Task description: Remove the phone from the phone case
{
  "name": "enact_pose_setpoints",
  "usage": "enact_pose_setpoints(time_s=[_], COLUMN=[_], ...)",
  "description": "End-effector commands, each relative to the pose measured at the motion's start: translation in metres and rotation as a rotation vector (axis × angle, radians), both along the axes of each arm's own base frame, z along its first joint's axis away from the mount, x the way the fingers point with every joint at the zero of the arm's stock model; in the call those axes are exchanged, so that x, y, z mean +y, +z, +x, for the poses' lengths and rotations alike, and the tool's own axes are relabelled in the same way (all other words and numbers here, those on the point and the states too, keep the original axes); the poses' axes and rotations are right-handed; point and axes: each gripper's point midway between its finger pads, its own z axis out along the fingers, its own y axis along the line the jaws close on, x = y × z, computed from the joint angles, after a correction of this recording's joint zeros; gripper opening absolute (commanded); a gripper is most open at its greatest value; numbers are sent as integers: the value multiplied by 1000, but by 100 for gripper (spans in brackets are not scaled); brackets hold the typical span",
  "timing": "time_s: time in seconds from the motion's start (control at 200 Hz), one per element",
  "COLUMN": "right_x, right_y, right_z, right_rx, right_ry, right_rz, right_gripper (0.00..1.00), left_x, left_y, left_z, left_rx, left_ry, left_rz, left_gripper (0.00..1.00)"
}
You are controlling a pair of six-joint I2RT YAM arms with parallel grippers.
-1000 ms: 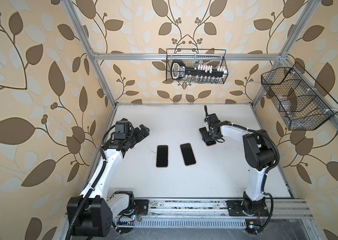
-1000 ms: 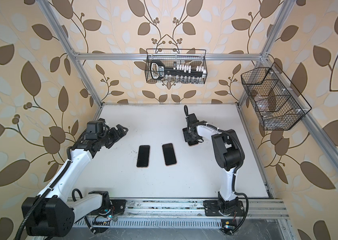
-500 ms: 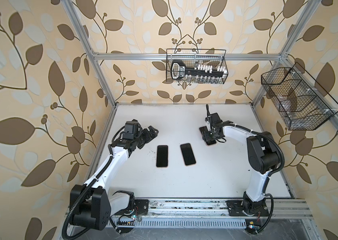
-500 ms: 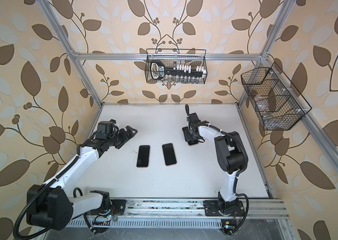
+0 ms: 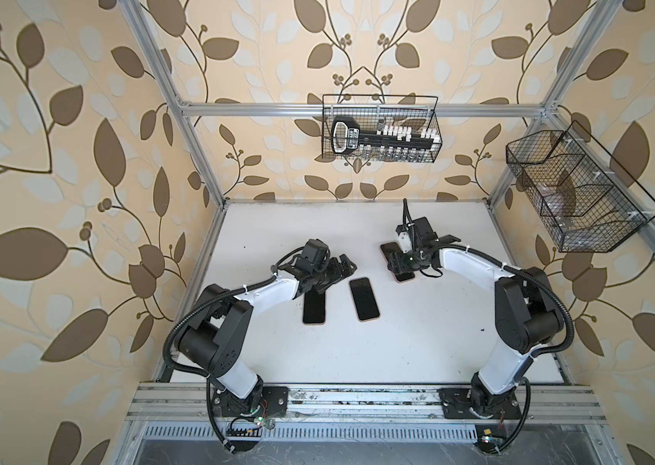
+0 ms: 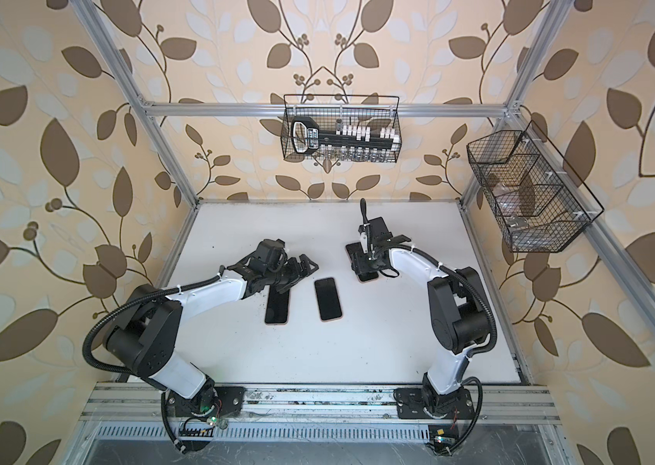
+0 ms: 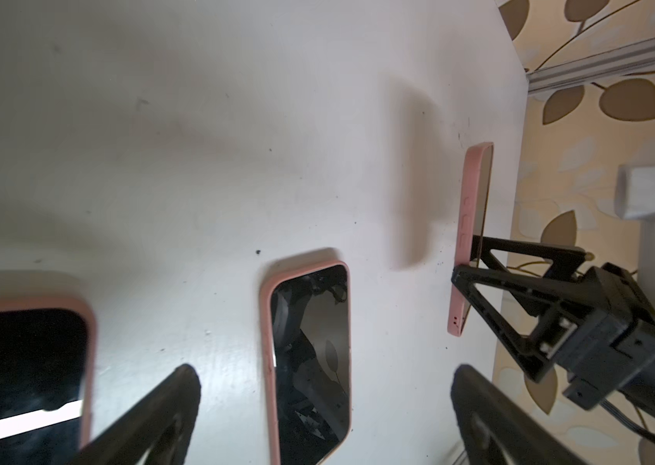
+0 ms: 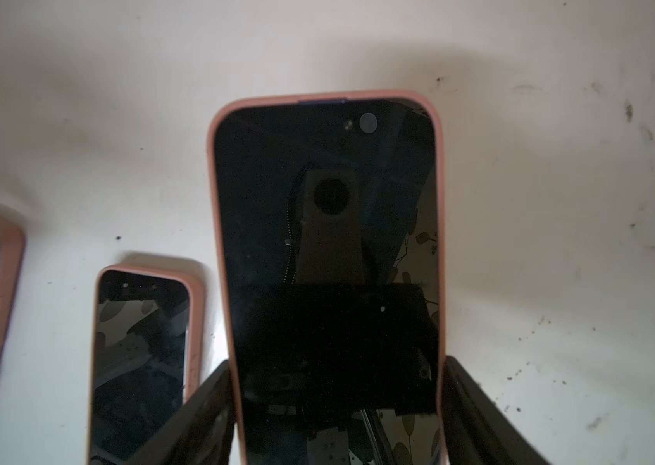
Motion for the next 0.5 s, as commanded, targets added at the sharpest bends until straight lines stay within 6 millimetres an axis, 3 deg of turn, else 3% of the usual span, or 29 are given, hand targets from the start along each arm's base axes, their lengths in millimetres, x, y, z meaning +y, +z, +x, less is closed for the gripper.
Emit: enact_pose_setpoints(time_s=[0.0, 0.31, 0.495], right_x=[12, 33, 45], right_y=[17, 31, 37], right_z=[-12, -25, -31], right_rx=[-1, -2, -7], right_ry=[33, 83, 105], right_rz=[75, 134, 160], right_gripper=[66, 66, 65], left_x=[-22, -55, -71], left_y=[41, 59, 60], left_z=[29, 37, 38], left_rx=[-115, -168, -164], left_ry=[50, 49, 27], left_rz=[-110, -191, -246], left_gripper=[99, 97, 87])
